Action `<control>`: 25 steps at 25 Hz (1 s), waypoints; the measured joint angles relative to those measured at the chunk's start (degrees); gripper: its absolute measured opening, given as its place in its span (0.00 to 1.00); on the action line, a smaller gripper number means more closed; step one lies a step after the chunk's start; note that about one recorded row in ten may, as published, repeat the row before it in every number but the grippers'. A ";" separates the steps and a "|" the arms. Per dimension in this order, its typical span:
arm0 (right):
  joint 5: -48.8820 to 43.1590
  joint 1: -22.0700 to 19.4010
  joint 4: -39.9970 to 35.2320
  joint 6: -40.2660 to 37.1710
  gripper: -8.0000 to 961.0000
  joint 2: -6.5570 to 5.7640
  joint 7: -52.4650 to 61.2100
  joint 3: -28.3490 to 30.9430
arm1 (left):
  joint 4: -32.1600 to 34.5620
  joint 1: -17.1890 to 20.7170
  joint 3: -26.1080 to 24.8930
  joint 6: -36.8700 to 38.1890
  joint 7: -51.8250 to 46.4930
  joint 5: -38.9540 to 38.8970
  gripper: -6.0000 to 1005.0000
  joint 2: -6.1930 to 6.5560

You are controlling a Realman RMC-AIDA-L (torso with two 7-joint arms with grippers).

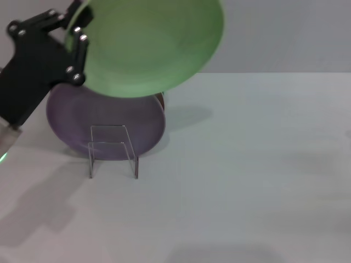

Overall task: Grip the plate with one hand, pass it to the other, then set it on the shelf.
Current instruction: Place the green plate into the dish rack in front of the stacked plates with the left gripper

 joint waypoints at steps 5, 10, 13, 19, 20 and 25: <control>-0.02 0.27 -0.25 0.19 0.85 0.00 -0.02 0.00 | 10.68 -3.25 -6.59 -12.40 -3.47 4.67 0.08 1.65; -0.06 0.39 -0.26 0.76 0.85 0.00 -0.02 -0.10 | 13.95 -4.57 -11.34 -15.40 -3.65 11.49 0.09 2.20; -0.11 0.39 -0.26 1.30 0.85 0.00 -0.43 -0.53 | 14.54 -4.87 -13.94 -15.13 -2.30 15.08 0.09 1.75; -0.11 0.36 -0.41 2.80 0.85 0.06 -1.54 -0.72 | 16.41 -6.44 -17.04 -15.04 -0.87 18.77 0.09 1.58; -0.11 0.36 -0.42 2.89 0.85 0.07 -1.54 -0.74 | 16.41 -6.44 -17.04 -15.04 -0.87 18.77 0.09 1.58; -0.10 0.34 -0.44 3.66 0.85 0.09 -2.15 -0.77 | 16.66 -7.20 -18.23 -13.01 0.19 21.63 0.09 1.98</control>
